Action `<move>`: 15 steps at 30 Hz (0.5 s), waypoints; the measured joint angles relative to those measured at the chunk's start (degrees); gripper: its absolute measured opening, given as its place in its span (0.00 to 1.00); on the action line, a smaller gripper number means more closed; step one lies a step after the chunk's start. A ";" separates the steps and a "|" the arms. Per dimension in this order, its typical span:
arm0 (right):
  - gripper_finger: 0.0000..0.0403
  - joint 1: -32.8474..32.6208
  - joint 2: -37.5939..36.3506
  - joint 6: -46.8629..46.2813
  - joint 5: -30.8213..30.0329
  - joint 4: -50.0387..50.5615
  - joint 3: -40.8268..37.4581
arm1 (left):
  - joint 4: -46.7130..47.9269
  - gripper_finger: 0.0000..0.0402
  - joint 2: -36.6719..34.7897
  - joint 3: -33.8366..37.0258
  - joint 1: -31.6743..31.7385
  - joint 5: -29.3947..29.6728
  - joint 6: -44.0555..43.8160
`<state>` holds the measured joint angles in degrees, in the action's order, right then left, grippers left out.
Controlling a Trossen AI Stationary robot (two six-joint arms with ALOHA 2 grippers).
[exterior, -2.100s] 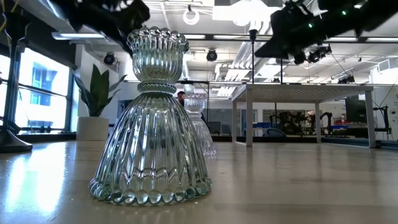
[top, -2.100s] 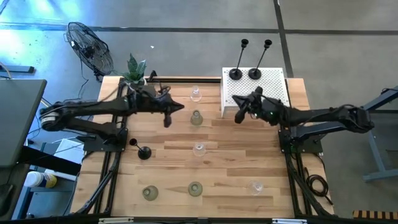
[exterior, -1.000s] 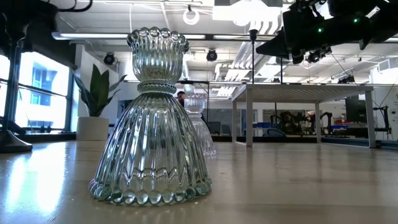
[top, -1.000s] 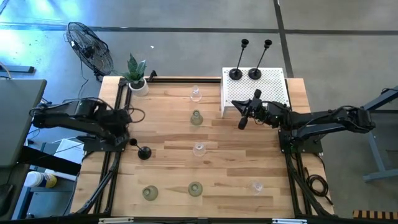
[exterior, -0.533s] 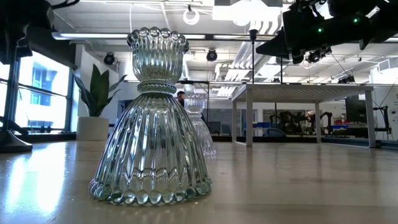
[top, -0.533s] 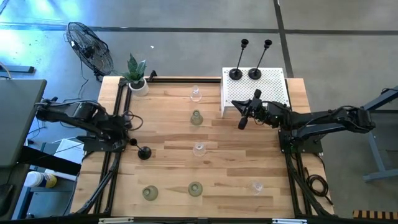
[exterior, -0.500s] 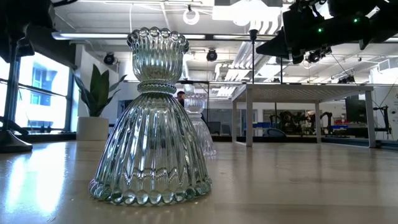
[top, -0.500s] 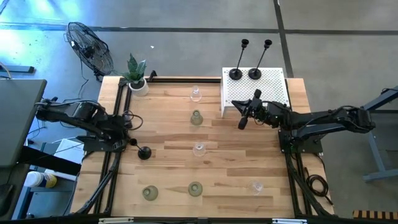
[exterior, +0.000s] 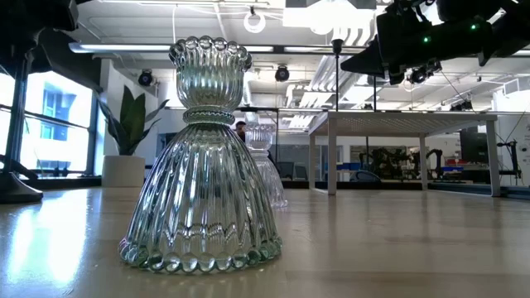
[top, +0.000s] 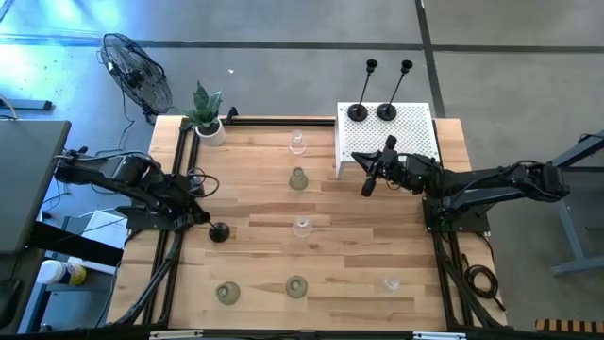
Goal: Pick & Place candle stick holders
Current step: Put the black candle holder on the shelf aligned with the other black candle holder
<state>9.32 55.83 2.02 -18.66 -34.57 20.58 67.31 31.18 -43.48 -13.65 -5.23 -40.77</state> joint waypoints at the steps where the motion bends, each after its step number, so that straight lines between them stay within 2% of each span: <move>1: 0.00 0.00 0.00 0.06 0.00 0.00 0.00 | 0.06 0.42 0.00 0.00 0.00 -0.04 0.00; 8: 0.00 0.00 0.00 0.98 -0.01 -0.02 0.00 | 0.07 0.42 0.12 0.00 0.00 -1.95 0.00; 15: 0.00 0.02 0.02 1.01 0.29 -0.02 0.00 | -2.08 0.42 0.20 0.00 0.00 -0.42 0.73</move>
<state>9.34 55.86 3.03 -18.37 -34.59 20.58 65.24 31.38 -43.48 -13.65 -5.66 -40.04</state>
